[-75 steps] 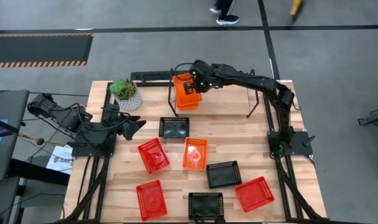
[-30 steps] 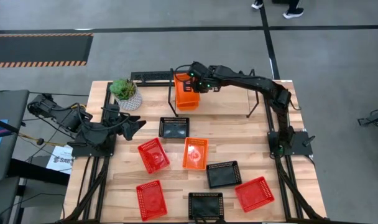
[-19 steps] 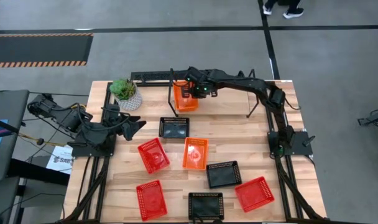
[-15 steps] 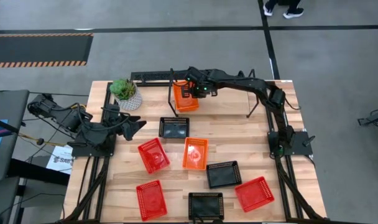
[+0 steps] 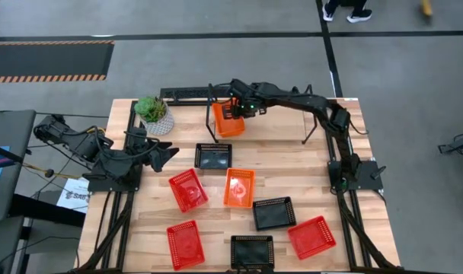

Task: Stack baskets on shelf by color
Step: Stack the right orange bin on top of the other orange bin on the shelf, then stack the orange bin on top of the orange stacked bins on the shelf

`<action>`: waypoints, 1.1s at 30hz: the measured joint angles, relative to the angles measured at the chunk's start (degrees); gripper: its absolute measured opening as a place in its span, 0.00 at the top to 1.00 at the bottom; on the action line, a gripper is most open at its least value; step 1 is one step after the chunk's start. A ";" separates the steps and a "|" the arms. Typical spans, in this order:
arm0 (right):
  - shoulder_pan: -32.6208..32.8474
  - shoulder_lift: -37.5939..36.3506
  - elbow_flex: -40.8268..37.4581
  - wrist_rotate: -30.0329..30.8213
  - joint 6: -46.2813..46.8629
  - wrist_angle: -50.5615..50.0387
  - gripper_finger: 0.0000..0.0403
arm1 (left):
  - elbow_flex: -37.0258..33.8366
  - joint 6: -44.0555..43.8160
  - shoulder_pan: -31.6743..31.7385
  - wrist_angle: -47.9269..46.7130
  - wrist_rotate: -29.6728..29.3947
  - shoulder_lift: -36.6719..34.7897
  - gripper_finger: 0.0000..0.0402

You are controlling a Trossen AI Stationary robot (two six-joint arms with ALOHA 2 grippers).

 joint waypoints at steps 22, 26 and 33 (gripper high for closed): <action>17.54 -3.07 10.65 3.69 -8.67 -35.35 0.42 | 0.01 -0.02 0.00 -0.03 -0.26 -0.01 0.31; 25.50 -2.99 10.65 6.03 0.13 -37.10 0.43 | 0.00 -0.26 0.00 -0.03 0.57 -0.01 0.31; 34.76 -3.47 4.47 6.27 16.51 -39.11 0.46 | 0.00 -0.25 0.00 -0.02 4.21 0.01 0.31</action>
